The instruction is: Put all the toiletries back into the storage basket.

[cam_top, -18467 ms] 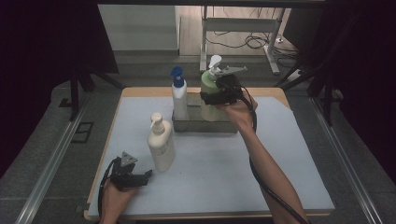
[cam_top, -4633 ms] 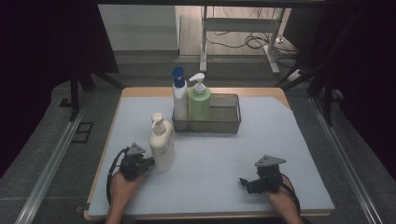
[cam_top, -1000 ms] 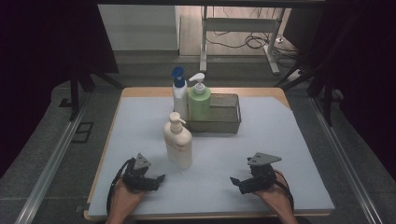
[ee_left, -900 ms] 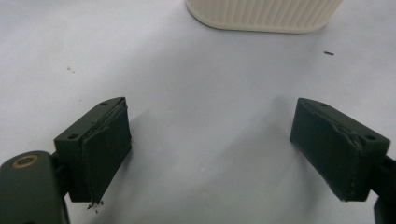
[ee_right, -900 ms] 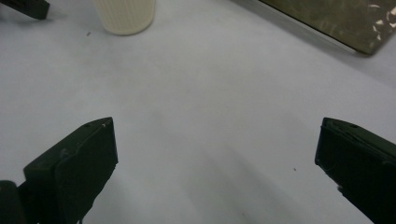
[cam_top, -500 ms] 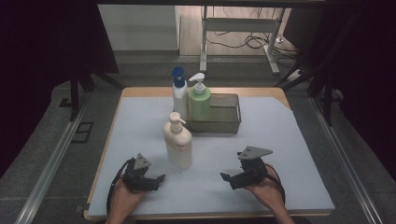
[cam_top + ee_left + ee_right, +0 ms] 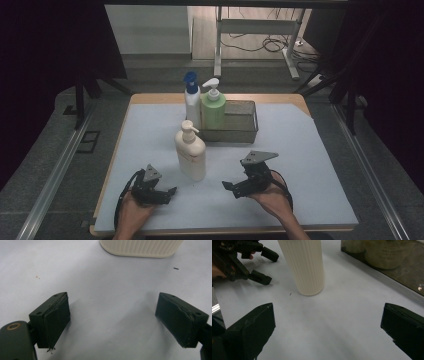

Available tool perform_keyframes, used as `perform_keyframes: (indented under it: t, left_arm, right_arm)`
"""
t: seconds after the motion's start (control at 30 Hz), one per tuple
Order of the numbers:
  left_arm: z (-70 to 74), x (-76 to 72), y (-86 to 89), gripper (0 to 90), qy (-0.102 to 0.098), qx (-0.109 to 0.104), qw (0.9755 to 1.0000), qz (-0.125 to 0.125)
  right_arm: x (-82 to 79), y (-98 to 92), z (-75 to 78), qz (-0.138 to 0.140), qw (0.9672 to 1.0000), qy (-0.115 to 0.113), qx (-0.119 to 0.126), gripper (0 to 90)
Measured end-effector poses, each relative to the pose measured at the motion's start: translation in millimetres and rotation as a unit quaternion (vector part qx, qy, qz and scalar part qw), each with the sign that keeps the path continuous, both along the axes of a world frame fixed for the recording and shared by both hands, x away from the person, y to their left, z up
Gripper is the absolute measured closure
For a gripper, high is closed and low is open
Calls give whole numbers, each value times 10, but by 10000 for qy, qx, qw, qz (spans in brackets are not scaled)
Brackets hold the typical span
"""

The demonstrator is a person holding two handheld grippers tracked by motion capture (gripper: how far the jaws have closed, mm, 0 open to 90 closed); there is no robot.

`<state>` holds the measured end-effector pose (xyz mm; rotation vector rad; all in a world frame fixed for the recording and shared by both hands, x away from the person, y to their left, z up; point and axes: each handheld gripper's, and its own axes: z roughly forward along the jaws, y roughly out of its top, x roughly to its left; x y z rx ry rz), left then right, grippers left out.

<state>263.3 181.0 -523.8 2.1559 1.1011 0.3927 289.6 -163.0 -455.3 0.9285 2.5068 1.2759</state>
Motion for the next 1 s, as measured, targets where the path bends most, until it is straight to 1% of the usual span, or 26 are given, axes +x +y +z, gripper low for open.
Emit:
perform_keyframes:
  t: [0.13,0.27,0.37,0.43,0.5,0.63,0.83,1.0]
  left_arm:
    - [0,0,0,122,1,4,10000,-2]
    - [1,2,2,122,-5,11,10000,-11]
    - [0,1,0,122,0,1,10000,-3]
    - [0,0,0,122,0,-2,10000,3]
    - [2,1,3,122,2,23,10000,-16]
    - [2,2,4,122,0,21,10000,-21]
    - [1,2,2,122,-2,10,10000,-11]
    - [1,1,1,122,10,5,10000,-9]
  right_arm:
    - [15,89,33,6,10000,-2,21,0]
    - [32,179,69,35,9999,-101,-105,0]
    - [45,239,108,78,9997,-198,-94,0]
    - [58,285,131,102,9996,-210,-132,0]
    - [71,333,153,104,9994,-277,-164,0]
    - [106,419,200,81,9992,-357,-134,0]
    - [147,546,263,45,9987,-508,-78,32]
    - [184,661,297,85,9984,-552,-72,61]
